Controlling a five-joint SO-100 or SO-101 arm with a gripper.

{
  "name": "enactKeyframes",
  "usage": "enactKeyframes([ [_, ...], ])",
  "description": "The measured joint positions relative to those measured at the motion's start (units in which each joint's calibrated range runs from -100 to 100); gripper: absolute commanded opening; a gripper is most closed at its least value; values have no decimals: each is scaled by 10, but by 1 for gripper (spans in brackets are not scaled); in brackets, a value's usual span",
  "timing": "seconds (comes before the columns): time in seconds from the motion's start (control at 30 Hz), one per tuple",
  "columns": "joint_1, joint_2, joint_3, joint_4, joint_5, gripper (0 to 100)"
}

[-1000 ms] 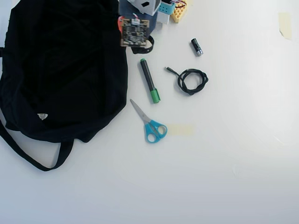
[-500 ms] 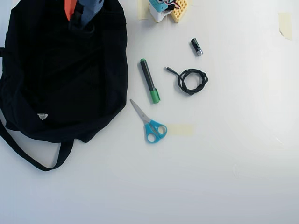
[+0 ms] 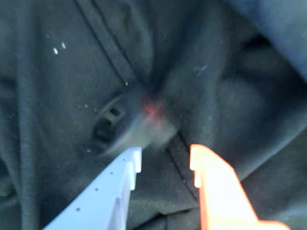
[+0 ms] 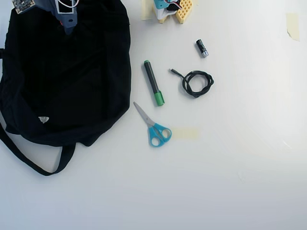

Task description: Put the bike light into the black bag

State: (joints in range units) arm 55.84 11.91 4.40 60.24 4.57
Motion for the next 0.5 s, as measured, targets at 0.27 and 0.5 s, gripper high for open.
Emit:
enactKeyframes([
  [0.27, -30, -1, -20, 31, -10, 14],
  [0.5, -71, 0, -46, 48, -21, 31],
])
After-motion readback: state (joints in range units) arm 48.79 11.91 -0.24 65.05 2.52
